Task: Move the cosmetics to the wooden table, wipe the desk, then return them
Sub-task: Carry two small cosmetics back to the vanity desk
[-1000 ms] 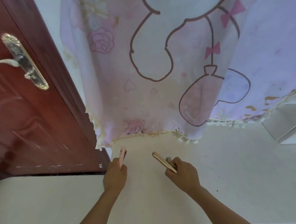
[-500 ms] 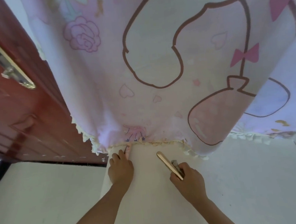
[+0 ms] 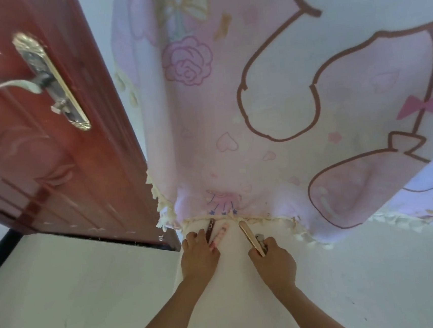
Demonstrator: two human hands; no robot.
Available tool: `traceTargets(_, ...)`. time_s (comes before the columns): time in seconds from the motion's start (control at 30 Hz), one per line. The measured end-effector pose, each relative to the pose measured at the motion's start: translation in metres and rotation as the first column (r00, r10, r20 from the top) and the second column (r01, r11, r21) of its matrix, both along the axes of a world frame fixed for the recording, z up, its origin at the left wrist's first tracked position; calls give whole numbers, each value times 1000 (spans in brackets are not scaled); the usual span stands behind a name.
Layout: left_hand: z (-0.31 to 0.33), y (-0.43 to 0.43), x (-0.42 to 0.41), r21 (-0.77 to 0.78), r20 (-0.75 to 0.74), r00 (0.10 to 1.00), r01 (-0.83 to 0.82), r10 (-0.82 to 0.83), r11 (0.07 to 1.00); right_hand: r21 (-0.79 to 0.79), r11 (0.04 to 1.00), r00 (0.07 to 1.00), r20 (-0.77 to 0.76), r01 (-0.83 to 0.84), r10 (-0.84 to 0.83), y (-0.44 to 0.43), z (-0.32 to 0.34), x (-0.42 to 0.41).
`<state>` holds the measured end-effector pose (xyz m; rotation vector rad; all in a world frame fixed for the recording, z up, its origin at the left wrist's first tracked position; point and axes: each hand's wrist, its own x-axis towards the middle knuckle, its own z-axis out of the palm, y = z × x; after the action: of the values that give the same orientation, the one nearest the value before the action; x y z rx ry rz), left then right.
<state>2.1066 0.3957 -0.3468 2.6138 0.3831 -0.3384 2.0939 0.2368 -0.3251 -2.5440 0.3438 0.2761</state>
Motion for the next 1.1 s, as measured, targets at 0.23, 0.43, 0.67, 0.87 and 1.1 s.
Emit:
traceTargets(0.23,-2,8,-4,-127,47,999,16,-11,992,-222,962,986,-78,-159,145,40,-4,19)
traceTargets(0.43,-9,12,-6,-253,147,989,10,28,967,-286,866,912,-144,-410,384,50,-3,30)
traceTargets(0.67,-17,24,-4,-156,283,956,123,-75,980,-362,766,845,-155,-531,512,27,1,34)
traceTargets(0.87,-12,33,-6,-149,286,949,180,-132,972,-394,706,795,-126,-588,593,32,1,35)
traceTargets(1.1,-15,41,-10,-101,345,910,278,-229,955,-335,796,850,-29,-504,526,23,5,19)
